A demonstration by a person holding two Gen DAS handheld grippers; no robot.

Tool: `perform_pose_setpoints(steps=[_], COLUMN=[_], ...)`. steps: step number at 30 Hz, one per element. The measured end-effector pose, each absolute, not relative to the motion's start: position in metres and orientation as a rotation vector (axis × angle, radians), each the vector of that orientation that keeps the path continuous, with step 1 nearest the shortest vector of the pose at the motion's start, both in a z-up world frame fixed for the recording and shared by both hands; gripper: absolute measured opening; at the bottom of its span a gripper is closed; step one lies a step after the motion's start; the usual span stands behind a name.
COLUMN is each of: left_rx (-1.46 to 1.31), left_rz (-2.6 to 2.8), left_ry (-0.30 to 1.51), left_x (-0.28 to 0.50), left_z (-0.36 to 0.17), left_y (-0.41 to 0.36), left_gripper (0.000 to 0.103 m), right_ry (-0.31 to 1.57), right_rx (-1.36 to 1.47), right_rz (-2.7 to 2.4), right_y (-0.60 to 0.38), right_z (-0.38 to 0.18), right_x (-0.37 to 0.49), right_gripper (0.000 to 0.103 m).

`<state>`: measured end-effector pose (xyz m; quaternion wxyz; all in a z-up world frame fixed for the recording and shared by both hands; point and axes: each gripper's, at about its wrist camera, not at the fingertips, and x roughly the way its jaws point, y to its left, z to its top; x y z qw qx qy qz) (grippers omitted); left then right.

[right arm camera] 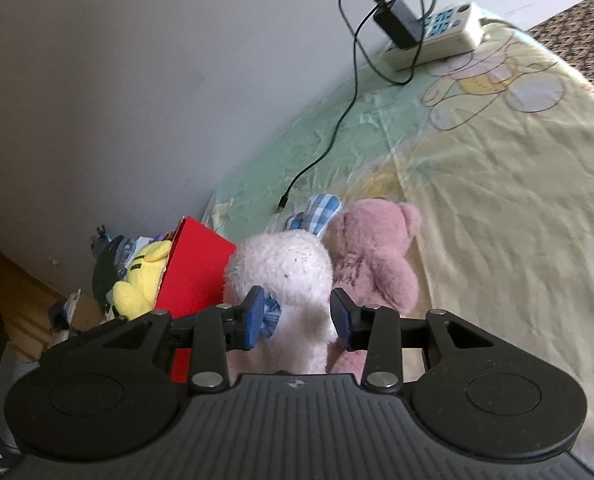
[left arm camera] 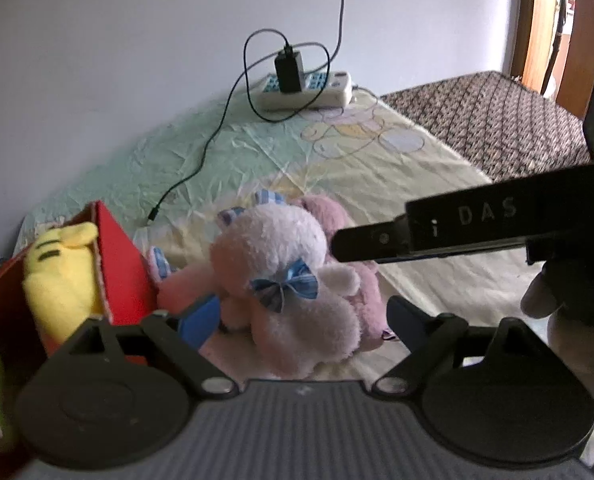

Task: Organize objects
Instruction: 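Move the right gripper to the white bunny plush with blue bow, then close the right gripper on the white bunny plush and lift it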

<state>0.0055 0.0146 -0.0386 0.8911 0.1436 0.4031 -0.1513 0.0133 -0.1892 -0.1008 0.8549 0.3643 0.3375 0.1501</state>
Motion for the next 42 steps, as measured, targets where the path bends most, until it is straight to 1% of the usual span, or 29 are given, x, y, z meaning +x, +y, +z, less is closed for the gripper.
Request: perform_pose_setpoints(steps=[8,10,13,16,17,19,24,29,33,42], left_rx=[0.29,0.281,0.269,0.276,0.279,0.276,0.27,0.249,0.218,0.212], left_rz=[-0.323,-0.328,-0.325,-0.32,-0.32,-0.321,-0.336,-0.351,-0.364,-0.413], left_ry=[0.889,0.906,0.922,0.914,0.912,0.909,0.905,0.908,0.91,0.856], left_x=[0.029,0.035,0.043,0.047,0.047,0.049,0.05,0.043,0.035,0.0], left_z=[-0.06,-0.066,-0.072,-0.076,-0.077,-0.077,-0.077,-0.071,-0.063,-0.044], left_y=[0.015,0.017,0.02,0.021,0.021,0.021,0.021,0.023,0.025,0.021], left_gripper=[0.091,0.088,0.086,0.086,0.085,0.085,0.085,0.084,0.084,0.083], right_ry=[0.733,0.733,0.734,0.742,0.742,0.741,0.725,0.717,0.696,0.631], right_rx=[0.739,0.742,0.739,0.755,0.763,0.773,0.753,0.674,0.657,0.615], right_rz=[0.394,0.411,0.422,0.43,0.431,0.429,0.425,0.418,0.399,0.349], right_y=[-0.18,-0.178,-0.176,-0.175,-0.175,-0.177,-0.176,-0.166,-0.163,-0.154], right_z=[-0.112,-0.115,-0.119,-0.124,-0.125,-0.125,-0.117,-0.106,-0.099,-0.072], right_x=[0.037,0.041,0.046,0.05,0.051,0.05,0.038,0.016,-0.004,-0.047], right_gripper=[0.044,0.047,0.051,0.052,0.051,0.046,0.038,0.036,0.032,0.031])
